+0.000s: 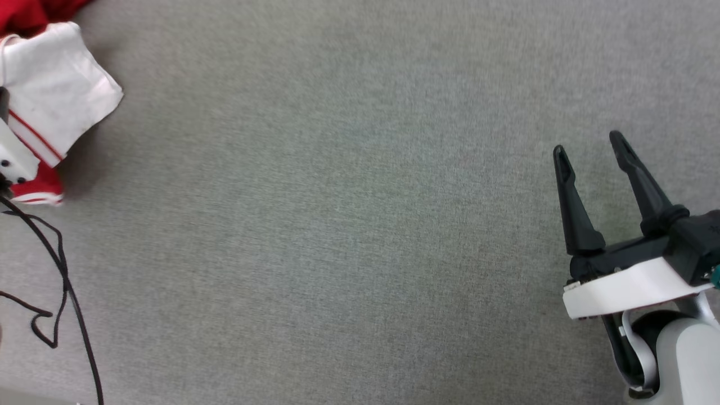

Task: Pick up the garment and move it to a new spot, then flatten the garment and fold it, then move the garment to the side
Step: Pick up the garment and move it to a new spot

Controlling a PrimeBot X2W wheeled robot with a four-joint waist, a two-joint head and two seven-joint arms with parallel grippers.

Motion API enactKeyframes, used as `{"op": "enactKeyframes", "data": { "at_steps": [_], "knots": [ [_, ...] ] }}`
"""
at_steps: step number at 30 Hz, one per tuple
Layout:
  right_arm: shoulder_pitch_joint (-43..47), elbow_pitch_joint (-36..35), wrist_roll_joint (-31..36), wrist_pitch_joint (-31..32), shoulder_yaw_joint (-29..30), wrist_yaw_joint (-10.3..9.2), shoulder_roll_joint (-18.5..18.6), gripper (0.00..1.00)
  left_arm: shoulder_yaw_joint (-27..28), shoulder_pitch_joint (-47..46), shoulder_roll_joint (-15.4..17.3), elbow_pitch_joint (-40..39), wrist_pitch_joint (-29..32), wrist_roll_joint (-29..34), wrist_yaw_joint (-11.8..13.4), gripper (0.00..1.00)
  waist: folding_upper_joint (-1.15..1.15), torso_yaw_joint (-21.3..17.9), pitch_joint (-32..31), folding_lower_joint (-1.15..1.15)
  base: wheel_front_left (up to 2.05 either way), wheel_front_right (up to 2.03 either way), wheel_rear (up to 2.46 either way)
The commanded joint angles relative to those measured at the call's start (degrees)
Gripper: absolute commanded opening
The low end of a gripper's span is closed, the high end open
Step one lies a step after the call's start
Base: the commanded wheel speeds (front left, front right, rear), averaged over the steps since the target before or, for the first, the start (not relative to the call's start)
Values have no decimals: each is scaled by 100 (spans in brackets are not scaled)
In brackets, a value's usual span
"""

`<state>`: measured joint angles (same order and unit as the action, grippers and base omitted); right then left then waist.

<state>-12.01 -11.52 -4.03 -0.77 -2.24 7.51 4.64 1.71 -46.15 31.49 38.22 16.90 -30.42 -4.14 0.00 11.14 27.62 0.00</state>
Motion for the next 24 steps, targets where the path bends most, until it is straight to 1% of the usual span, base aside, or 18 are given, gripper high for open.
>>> {"op": "enactKeyframes", "data": {
  "at_steps": [1, 3, 7, 10, 11, 18, 24],
  "knots": [
    [87, 24, -18, -30, 28, -4, -32, 100, -33, 89, -39, -47, -172, 86, -3, 0, 0, 124, -364, 0, 0, 0, 0],
    [152, 73, -64, -42, 48, -4, -59, 100, -103, 174, -59, -107, -452, 194, 11, 0, 0, 145, -580, 0, 0, 0, 0],
    [304, 153, -141, -70, 107, -4, -111, 100, -178, 355, -166, -317, -1075, 402, 171, 0, 0, 137, -955, 0, 0, 0, 0],
    [425, 205, -184, -90, 172, -4, -142, 100, -235, 553, -258, -516, -1375, 523, 316, 0, 0, 80, -1198, 0, 0, 0, 0],
    [459, 228, -195, -107, 190, -4, -152, 100, -226, 617, -337, -599, -1447, 485, 344, 0, 0, 51, -1282, 0, 0, 0, 0],
    [698, 392, -376, -145, 241, -4, -182, 100, -415, 1161, -653, -1169, -1539, 511, 456, 0, 0, -249, -1746, 0, 0, 0, 0],
    [838, 503, -589, -246, 200, -4, -182, 100, -549, 1686, -839, -1868, -1449, 482, 560, 0, 0, -713, -1981, 0, 0, 0, 0]
  ]
}}
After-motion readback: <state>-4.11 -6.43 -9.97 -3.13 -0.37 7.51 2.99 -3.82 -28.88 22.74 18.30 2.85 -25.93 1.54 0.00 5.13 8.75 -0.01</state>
